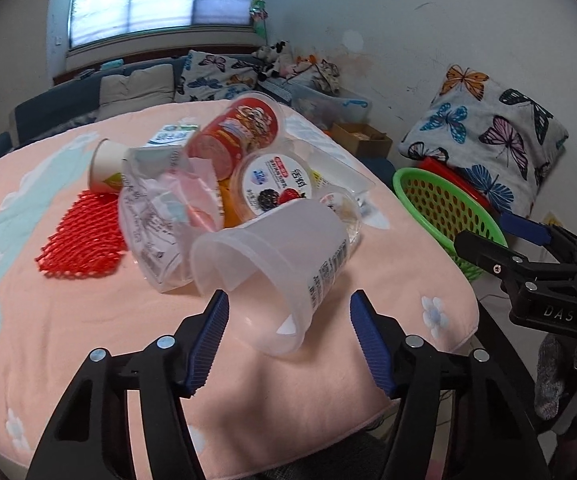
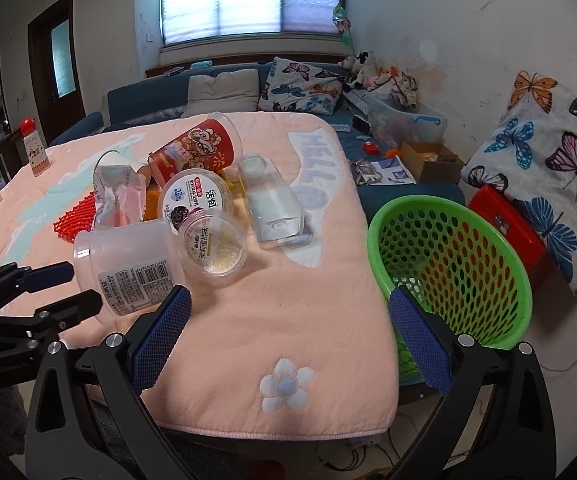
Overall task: Collect trash
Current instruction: 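Grasp the clear plastic cup with the left gripper while the right gripper approaches the small clear tub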
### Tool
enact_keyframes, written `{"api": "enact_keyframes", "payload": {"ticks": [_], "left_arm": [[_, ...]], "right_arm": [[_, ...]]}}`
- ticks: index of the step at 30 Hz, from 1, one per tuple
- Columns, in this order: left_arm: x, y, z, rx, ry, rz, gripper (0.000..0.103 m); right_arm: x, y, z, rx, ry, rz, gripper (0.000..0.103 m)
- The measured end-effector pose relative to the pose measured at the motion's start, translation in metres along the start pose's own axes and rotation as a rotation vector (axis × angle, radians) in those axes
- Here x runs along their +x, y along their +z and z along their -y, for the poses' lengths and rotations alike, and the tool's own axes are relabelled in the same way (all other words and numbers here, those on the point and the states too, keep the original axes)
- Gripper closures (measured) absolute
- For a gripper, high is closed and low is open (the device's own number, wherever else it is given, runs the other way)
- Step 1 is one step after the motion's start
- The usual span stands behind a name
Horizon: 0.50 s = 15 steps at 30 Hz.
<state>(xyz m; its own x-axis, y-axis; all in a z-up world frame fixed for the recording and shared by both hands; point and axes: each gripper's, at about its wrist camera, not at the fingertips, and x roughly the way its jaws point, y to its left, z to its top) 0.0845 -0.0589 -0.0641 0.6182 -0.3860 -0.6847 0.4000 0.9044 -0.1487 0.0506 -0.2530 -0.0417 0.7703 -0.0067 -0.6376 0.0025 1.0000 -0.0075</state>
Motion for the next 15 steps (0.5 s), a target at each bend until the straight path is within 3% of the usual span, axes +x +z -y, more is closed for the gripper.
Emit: {"api": "enact_keyframes", "payload": {"ticks": [8,15], "left_arm": [[0.024,0.008,-0.004,-0.034,-0.068,-0.023,0.05],[0.039,0.009,-0.011,-0.095,-0.163,-0.037,0.075]], "right_arm": [[0.013,0.005,0.006,0.012,0.011,-0.021,0.006],[0.022,0.005,0.007,0.013,0.018,-0.042,0.006]]}}
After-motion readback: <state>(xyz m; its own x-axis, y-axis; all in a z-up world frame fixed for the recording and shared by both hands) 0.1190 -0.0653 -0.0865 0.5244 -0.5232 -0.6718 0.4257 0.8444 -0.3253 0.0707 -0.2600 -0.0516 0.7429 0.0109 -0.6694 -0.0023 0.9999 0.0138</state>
